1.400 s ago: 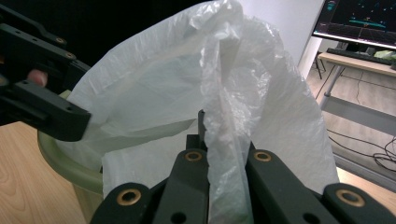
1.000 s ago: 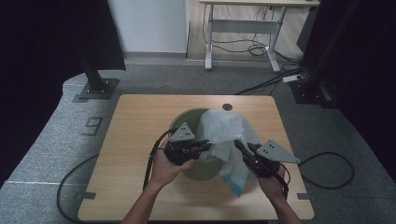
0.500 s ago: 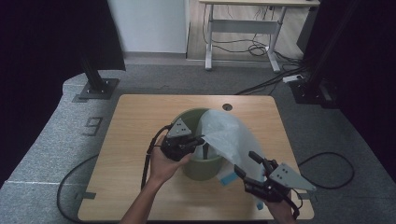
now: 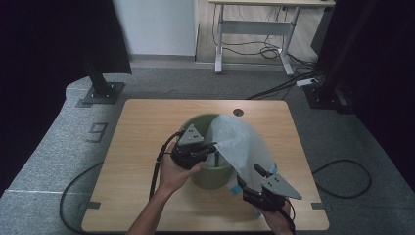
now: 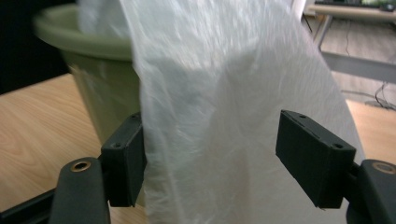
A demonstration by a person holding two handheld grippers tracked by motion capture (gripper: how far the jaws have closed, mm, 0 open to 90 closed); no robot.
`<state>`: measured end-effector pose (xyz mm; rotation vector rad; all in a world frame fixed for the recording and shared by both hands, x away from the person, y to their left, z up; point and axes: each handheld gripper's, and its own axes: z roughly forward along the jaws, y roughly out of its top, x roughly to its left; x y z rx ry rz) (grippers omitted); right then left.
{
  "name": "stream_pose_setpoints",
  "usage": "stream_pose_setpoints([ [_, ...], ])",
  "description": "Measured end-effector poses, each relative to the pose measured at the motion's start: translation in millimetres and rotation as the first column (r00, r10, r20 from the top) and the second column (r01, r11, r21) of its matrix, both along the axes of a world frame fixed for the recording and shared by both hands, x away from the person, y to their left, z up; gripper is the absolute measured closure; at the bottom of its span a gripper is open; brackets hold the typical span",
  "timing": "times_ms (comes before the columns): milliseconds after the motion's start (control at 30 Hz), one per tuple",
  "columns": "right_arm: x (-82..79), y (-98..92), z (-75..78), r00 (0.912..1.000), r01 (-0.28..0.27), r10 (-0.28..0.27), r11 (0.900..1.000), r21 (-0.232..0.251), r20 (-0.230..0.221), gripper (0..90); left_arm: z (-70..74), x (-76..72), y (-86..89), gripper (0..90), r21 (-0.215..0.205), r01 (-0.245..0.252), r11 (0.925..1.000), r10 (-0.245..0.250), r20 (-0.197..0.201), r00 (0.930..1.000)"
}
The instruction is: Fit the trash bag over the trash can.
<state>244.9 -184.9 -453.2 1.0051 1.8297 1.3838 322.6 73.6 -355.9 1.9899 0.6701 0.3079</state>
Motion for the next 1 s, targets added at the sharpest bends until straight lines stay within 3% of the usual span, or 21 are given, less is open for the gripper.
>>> stream_pose_setpoints([
  [167, 15.3, 5.1, -15.2, 0.9984, 0.03, -0.031, 0.999, -0.029, -0.048, 27.0, -0.6, -0.6, -3.7, 89.6, 0.007, 0.015, 0.9999, -0.015, -0.005, 0.9999],
  [367, 31.2, 3.5, -25.8, 0.9939, 0.088, -0.088, 0.996, -0.015, -0.066, 34.5, -1.3, -2.1, -3.1, 89.5, 0.01, 0.026, 0.9996, -0.026, -0.007, 0.9996],
  [467, 34.8, 2.0, -26.2, 0.9943, 0.092, -0.093, 0.996, -0.015, -0.051, 48.7, -1.4, -2.5, -3.3, 89.5, 0.011, 0.03, 0.9995, -0.03, -0.008, 0.9995],
  [600, 37.2, -1.5, -23.3, 0.9942, 0.104, -0.105, 0.993, -0.05, -0.022, 81.4, -1.8, -2.8, -3.6, 89.4, 0.018, 0.036, 0.9992, -0.036, -0.006, 0.9993],
  [667, 37.5, -7.1, -16.5, 0.9925, 0.122, -0.122, 0.991, -0.053, 0.006, 87.9, -2.1, -2.6, -2.6, 89.4, 0.023, 0.035, 0.9991, -0.035, -0.004, 0.9994],
  [833, 33.2, -17.7, 22.8, 0.984, 0.143, -0.133, 0.986, -0.082, 0.119, 88.4, -2.9, 0.2, 5.2, 89.1, 0.02, 0.016, 0.9997, -0.016, 0.002, 0.9999],
  [933, 28.7, -14.9, 52.5, 0.9745, 0.132, -0.111, 0.987, -0.094, 0.195, 88.5, -3.0, 3.4, 11.9, 88.7, 0.024, -0.004, 0.9997, 0.004, 0.006, 1.0],
  [1000, 28.2, -9.2, 72.7, 0.973, 0.093, -0.072, 0.992, -0.088, 0.219, 88.4, -1.9, 7.0, 18.5, 88.5, 0.02, -0.028, 0.9994, 0.028, 0.003, 0.9996],
])
